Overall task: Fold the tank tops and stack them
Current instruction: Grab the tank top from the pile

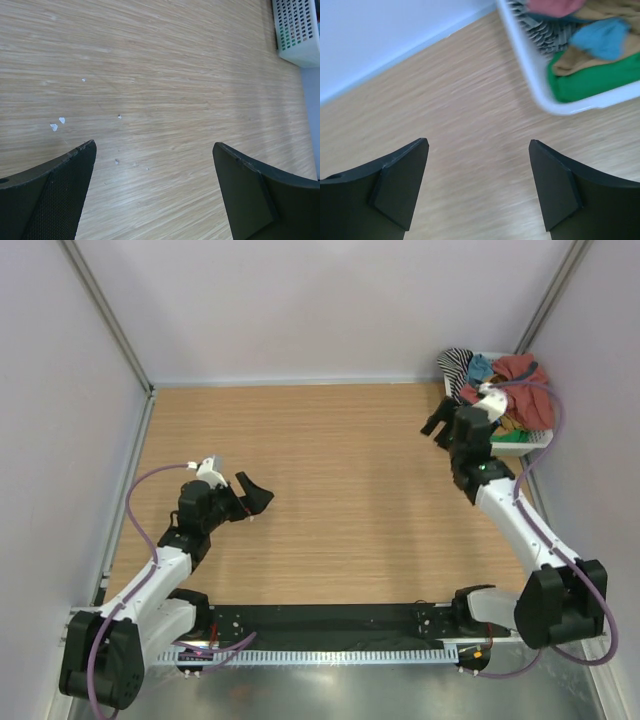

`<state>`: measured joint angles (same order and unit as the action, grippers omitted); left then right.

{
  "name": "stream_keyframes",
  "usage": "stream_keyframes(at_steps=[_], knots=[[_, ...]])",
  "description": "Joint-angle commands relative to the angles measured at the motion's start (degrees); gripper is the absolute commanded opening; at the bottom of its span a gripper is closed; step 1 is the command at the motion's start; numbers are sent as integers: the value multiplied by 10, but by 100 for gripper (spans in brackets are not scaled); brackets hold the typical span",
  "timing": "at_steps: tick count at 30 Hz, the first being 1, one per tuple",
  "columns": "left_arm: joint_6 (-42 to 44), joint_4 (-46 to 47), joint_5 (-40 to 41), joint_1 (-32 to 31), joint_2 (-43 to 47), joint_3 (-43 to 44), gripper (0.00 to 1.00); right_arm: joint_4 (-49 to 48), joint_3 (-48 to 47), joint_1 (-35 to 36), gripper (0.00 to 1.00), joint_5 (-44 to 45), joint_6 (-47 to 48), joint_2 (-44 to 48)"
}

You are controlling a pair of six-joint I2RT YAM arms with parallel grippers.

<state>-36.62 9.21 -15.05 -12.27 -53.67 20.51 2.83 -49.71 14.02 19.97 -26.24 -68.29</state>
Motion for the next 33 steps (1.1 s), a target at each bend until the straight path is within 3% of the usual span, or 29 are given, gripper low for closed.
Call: stream_keyframes(at_steps=[1, 8, 11, 18, 24, 25, 26, 29, 30, 33], knots=[[6, 16, -5, -1, 15, 1, 99, 84, -102, -87, 89, -20, -30, -61], [4, 8, -1, -2, 23, -3, 99, 125, -254, -205, 93, -56, -117, -222], [2, 9, -3, -2, 23, -5, 99, 157, -335, -220, 100, -23, -159, -285], [-1, 11, -7, -2, 28, -6, 99, 146, -448, -238, 100, 68, -217, -410], [-4, 19, -9, -2, 23, -7, 100, 189, -588, -252, 100, 80, -236, -544], [-5, 19, -9, -4, 22, -7, 100, 182, -592, -253, 95, 77, -238, -551], [-5, 22, -9, -3, 20, -7, 100, 151, -587, -254, 61, 73, -234, -550], [-6, 27, -9, -5, 11, -5, 100, 118, -573, -253, 9, 68, -222, -529], [-6, 28, -9, -5, 9, -4, 100, 116, -573, -252, 1, 66, -220, -522], [-6, 35, -9, -8, 2, -3, 100, 99, -571, -239, 1, 67, -163, -468]])
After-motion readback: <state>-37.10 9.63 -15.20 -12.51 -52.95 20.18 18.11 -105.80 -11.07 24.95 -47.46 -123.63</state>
